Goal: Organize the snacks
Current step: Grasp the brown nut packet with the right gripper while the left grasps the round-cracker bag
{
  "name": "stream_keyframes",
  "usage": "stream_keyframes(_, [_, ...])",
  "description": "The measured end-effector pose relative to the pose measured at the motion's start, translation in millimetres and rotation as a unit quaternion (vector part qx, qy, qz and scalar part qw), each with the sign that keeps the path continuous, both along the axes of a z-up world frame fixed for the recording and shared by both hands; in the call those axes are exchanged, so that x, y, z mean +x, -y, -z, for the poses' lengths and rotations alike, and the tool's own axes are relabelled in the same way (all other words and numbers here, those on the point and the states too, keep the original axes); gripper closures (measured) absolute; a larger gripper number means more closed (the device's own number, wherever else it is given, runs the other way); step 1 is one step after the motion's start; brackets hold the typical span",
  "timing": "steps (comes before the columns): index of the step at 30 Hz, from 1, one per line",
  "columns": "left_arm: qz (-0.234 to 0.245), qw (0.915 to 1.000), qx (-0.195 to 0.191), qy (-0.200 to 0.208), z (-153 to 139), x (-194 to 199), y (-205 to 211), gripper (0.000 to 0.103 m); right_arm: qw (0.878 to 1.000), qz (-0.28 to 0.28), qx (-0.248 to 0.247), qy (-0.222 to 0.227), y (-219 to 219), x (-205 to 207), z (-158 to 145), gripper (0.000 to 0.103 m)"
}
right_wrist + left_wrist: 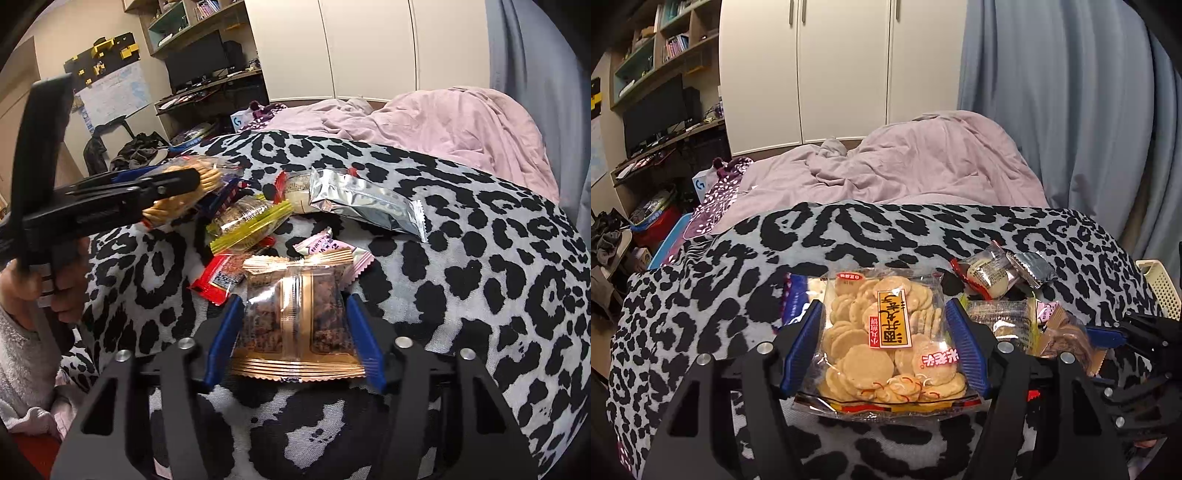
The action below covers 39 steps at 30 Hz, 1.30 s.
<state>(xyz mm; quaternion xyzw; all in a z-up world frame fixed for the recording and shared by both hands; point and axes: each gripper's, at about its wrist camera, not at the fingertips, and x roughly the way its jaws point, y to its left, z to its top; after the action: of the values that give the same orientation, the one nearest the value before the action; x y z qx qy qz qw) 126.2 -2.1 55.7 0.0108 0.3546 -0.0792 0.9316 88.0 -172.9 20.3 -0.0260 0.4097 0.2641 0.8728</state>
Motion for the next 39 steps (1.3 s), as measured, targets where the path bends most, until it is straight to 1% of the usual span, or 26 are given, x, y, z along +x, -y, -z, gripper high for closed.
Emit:
stream_keyframes(6, [-0.011,0.9999,0.01,-0.007,6,-14,-9,0.036,1.0,0.003,-0.002,0.005,1,-5,0,0.044])
stream_keyframes(9, [-0.017,0.9997,0.016,-0.011,9,-17,-10,0.032,1.0,0.006,0.002,0.004,3,-5,2,0.044])
stream_keyframes(11, [-0.02,0.9996,0.016,-0.012,11,-18,-11,0.012,1.0,0.008,0.003,0.004,4,-5,2,0.044])
stream_keyframes(15, [-0.026,0.9994,0.009,-0.019,17,-18,-10,0.011,1.0,0.012,0.005,0.004,4,-6,2,0.044])
stream_keyframes(18, [-0.03,0.9989,0.013,-0.033,25,-14,-6,0.012,1.0,0.015,0.003,0.006,4,-7,2,0.044])
stream_keyframes(19, [-0.03,0.9987,0.013,-0.039,27,-12,-6,0.012,1.0,0.017,0.002,0.007,4,-8,2,0.044])
stream_keyframes(21, [-0.031,0.9989,0.013,-0.033,26,-12,-6,0.021,1.0,0.02,0.001,0.008,4,-9,2,0.044])
stream_keyframes(22, [-0.031,0.9988,0.017,-0.035,27,-10,-6,0.032,1.0,0.021,0.001,0.008,3,-9,2,0.044])
stream_keyframes(23, [-0.025,0.9988,0.009,-0.041,29,-9,-6,0.036,1.0,0.024,0.001,0.008,3,-10,2,0.044])
stream_keyframes(26, [-0.032,0.9989,0.004,-0.034,27,-11,-10,0.041,1.0,0.029,0.003,0.01,4,-12,1,0.045])
stream_keyframes(32, [-0.05,0.9984,-0.019,-0.015,13,-20,-22,0.041,0.999,0.043,0.022,0.016,15,-17,-6,0.047])
stream_keyframes(39, [-0.043,0.9985,-0.032,0.013,-12,-33,-21,0.041,0.997,0.061,0.045,0.024,27,-24,-13,0.048])
